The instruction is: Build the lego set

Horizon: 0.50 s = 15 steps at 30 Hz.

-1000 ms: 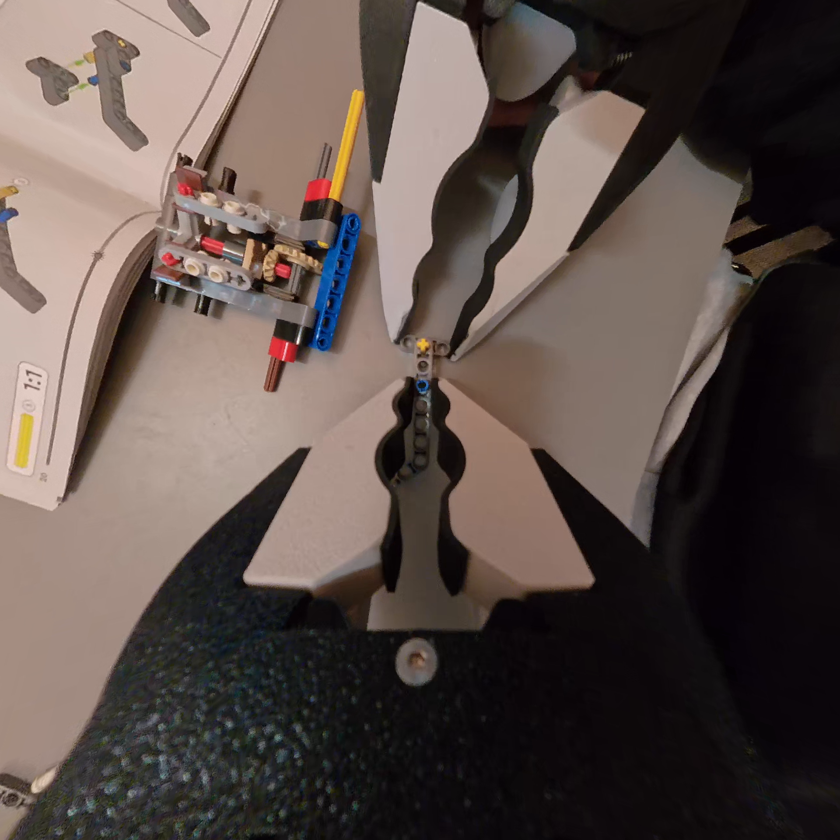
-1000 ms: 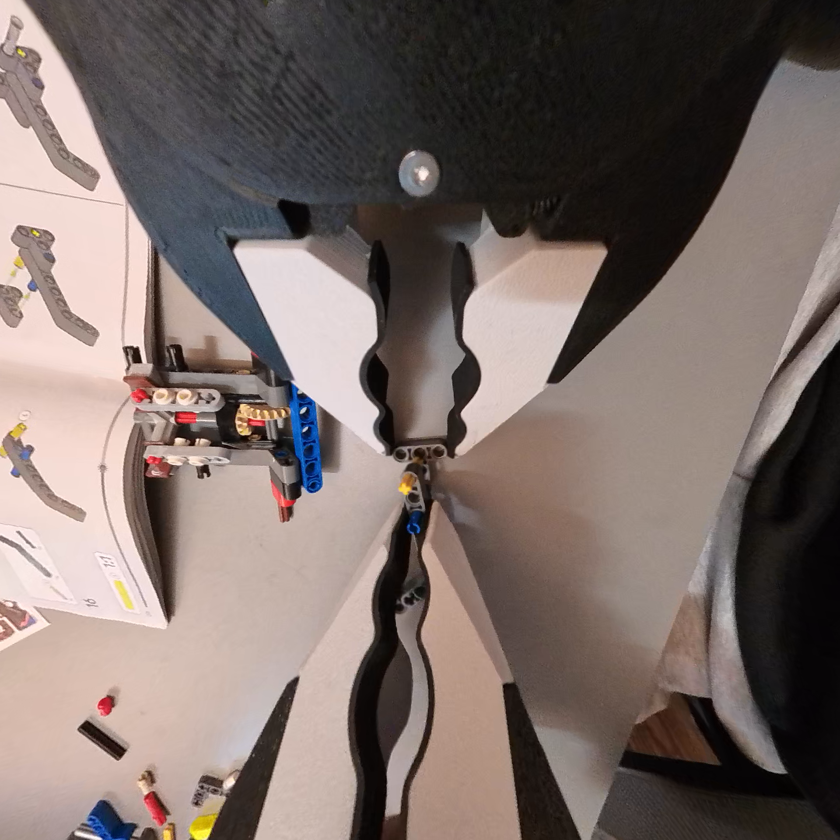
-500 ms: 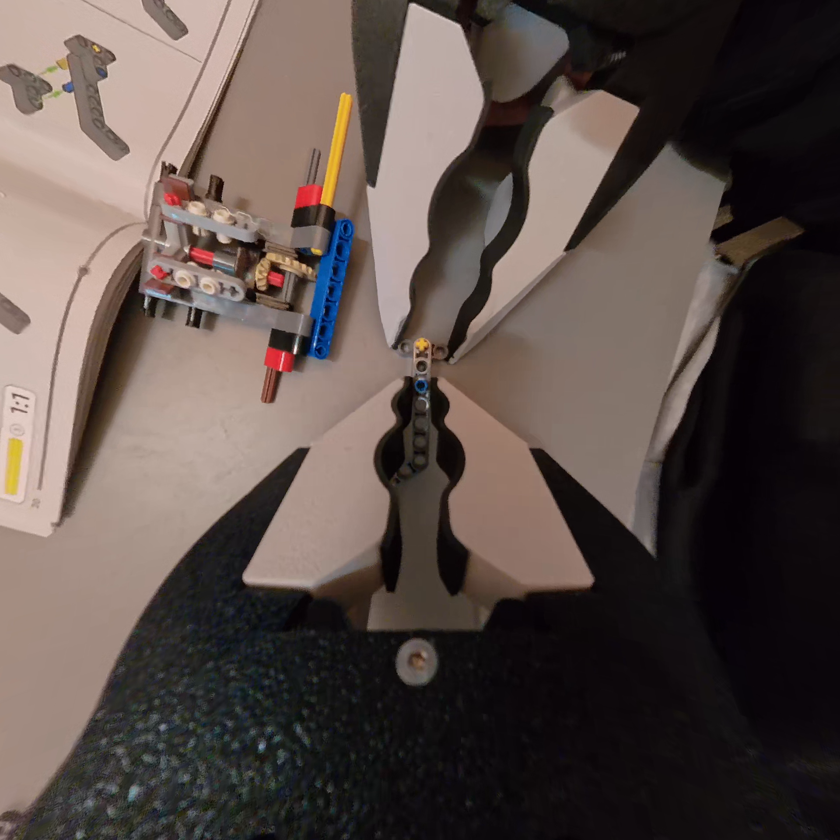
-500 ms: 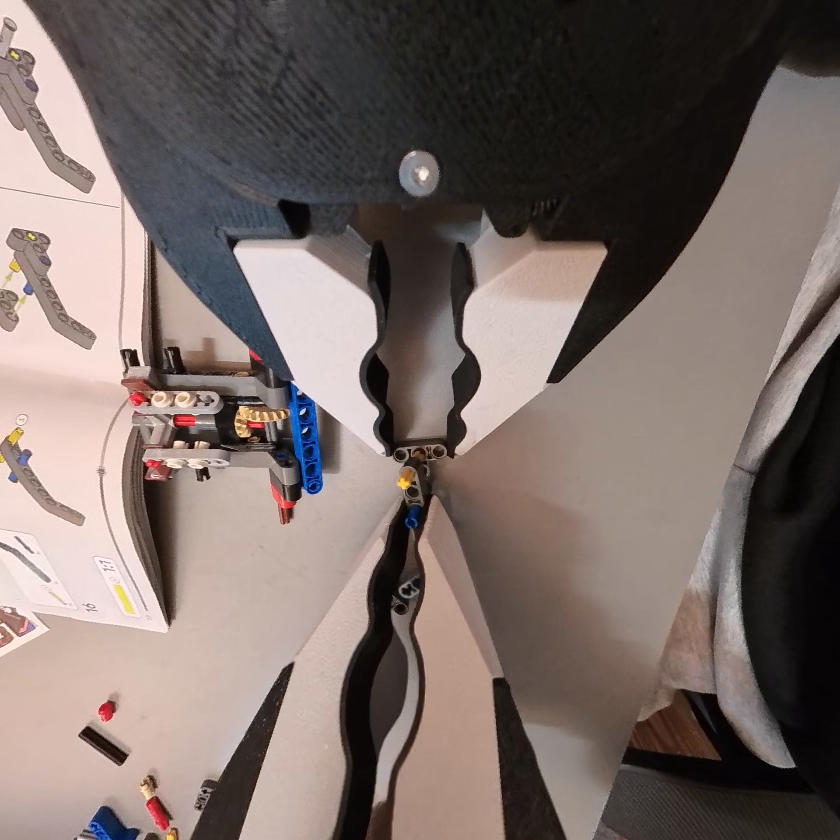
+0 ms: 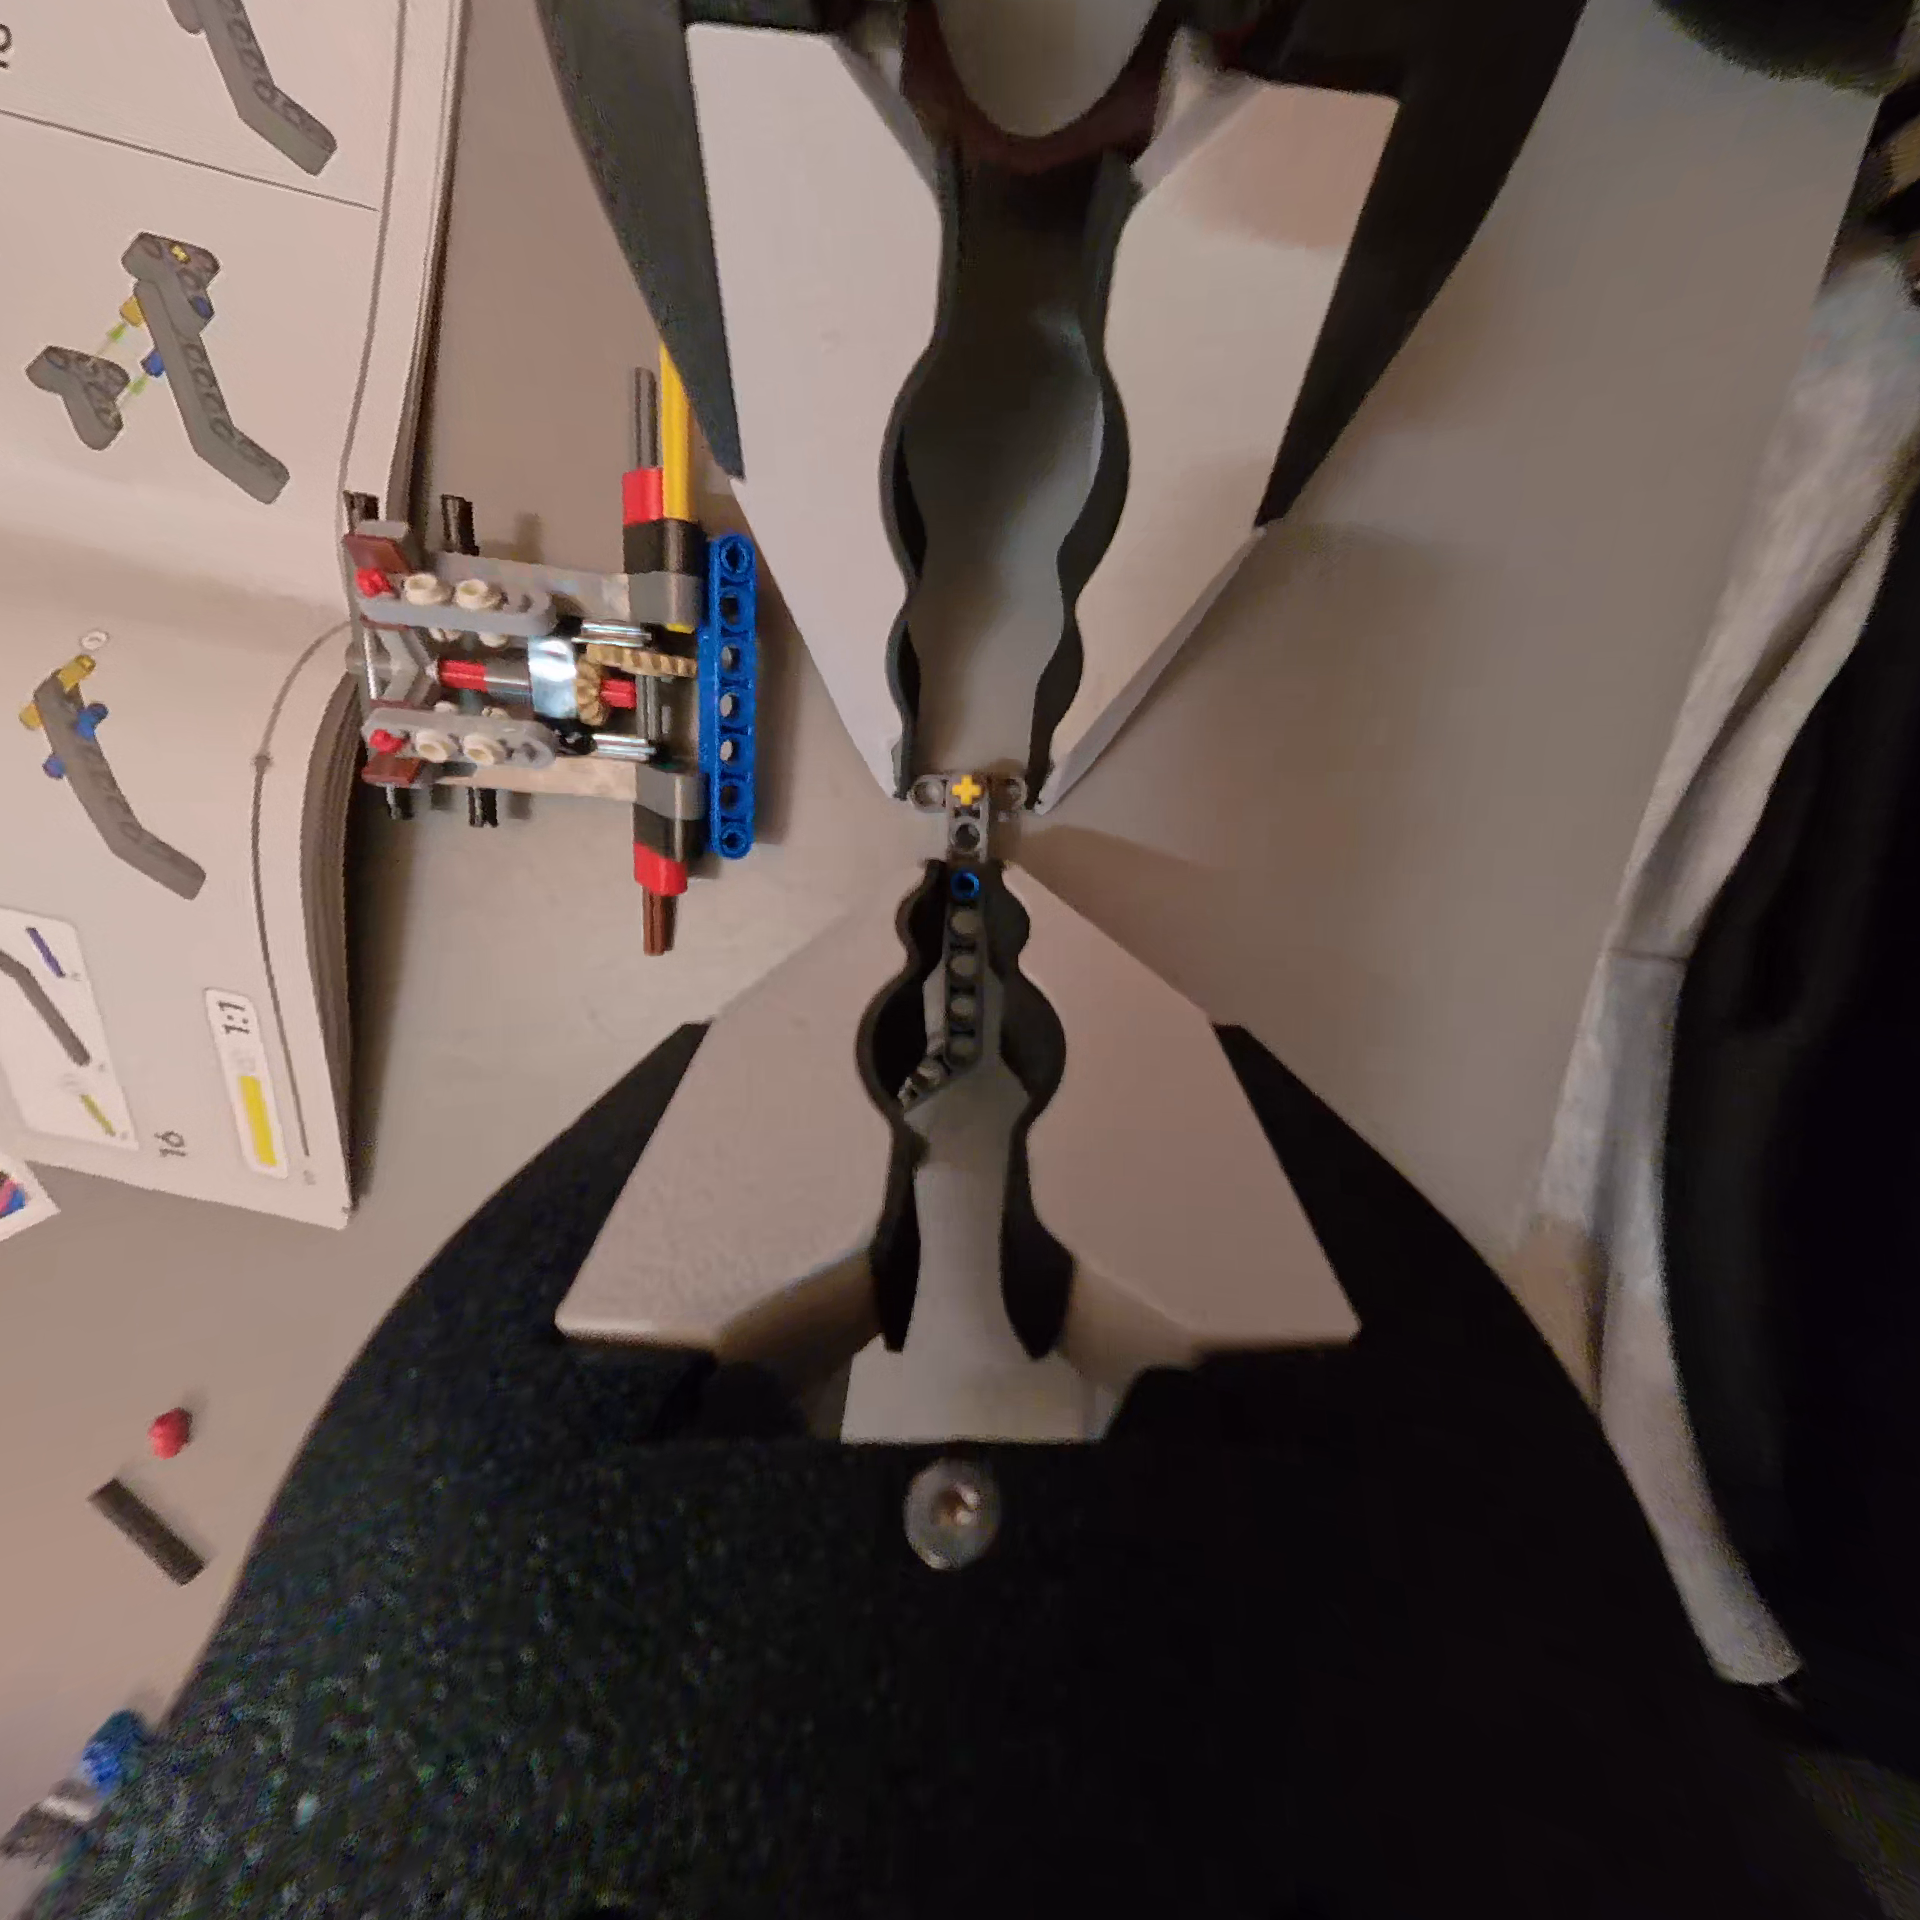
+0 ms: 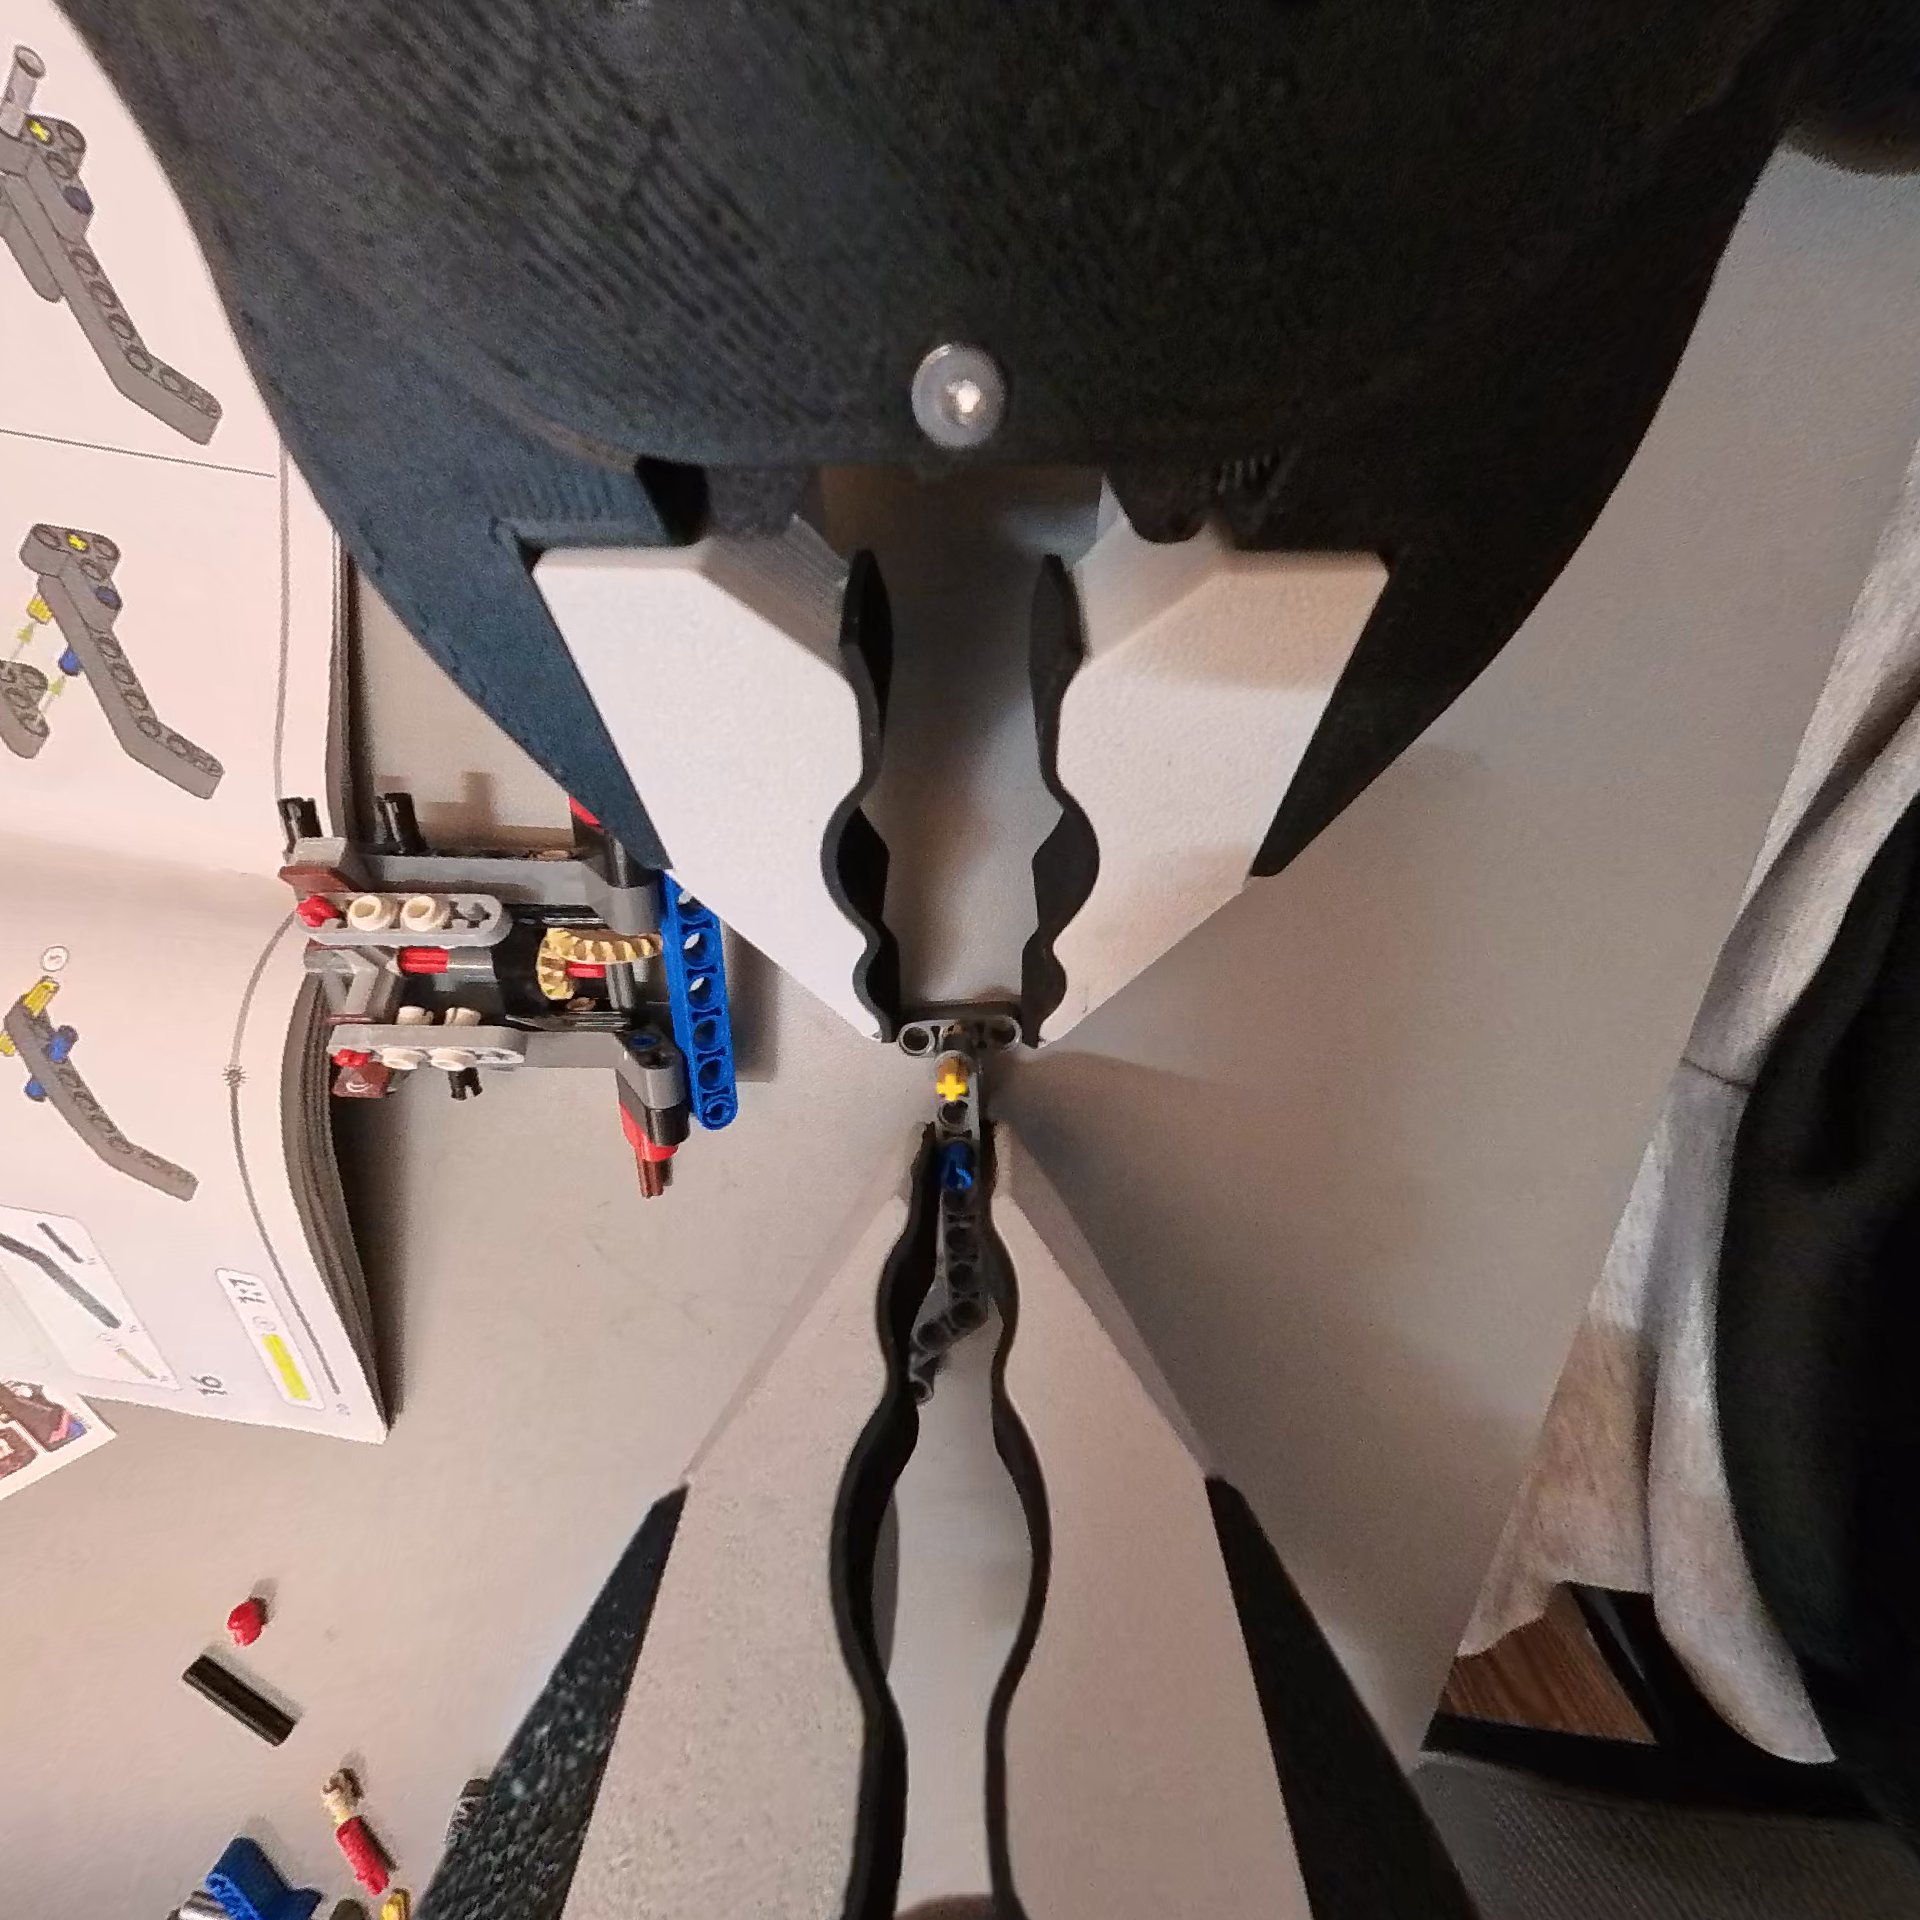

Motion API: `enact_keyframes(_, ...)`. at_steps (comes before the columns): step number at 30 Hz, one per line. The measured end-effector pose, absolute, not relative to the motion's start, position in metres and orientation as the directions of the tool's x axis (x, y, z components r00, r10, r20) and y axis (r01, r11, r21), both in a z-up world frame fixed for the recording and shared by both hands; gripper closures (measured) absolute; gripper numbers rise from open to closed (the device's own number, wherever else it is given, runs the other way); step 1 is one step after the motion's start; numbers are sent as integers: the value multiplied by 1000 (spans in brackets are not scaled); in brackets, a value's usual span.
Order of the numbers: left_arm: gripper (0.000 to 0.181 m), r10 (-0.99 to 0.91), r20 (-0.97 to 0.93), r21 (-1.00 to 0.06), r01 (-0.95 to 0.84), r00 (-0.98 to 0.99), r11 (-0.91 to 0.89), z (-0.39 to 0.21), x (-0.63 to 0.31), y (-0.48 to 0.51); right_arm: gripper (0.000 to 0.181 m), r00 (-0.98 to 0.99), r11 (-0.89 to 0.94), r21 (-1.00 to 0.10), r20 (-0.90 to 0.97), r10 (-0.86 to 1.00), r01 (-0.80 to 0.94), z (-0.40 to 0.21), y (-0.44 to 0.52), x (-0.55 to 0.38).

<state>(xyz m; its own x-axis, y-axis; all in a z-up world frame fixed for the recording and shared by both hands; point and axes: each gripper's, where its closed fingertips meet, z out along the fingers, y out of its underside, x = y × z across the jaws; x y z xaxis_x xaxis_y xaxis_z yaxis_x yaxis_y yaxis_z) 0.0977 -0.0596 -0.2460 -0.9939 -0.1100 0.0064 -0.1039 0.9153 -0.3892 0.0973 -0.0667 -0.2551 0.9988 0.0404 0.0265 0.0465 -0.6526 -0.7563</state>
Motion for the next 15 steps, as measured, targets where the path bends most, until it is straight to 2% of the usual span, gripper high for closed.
enact_keyframes(1, 177, -101, -5, -371, -92, -995, 924, -246, 98, -59, 160, 999, -653, -756, 26, 40, 46, -255, -67, 97)
enact_keyframes(4, 177, -71, -54, -303, -51, -996, 952, -246, 98, -59, 160, 999, -653, -756, 28, 40, 48, -255, -67, 97)
enact_keyframes(8, 176, -99, -53, -251, -82, -994, 964, -247, 97, -58, 160, 999, -653, -756, 28, 40, 47, -255, -67, 97)
enact_keyframes(12, 177, -88, -62, -259, -70, -994, 963, -247, 98, -59, 160, 999, -653, -756, 28, 38, 46, -255, -67, 98)
enact_keyframes(15, 177, -82, -50, -323, -61, -995, 944, -247, 98, -59, 159, 999, -653, -756, 28, 38, 47, -255, -67, 98)
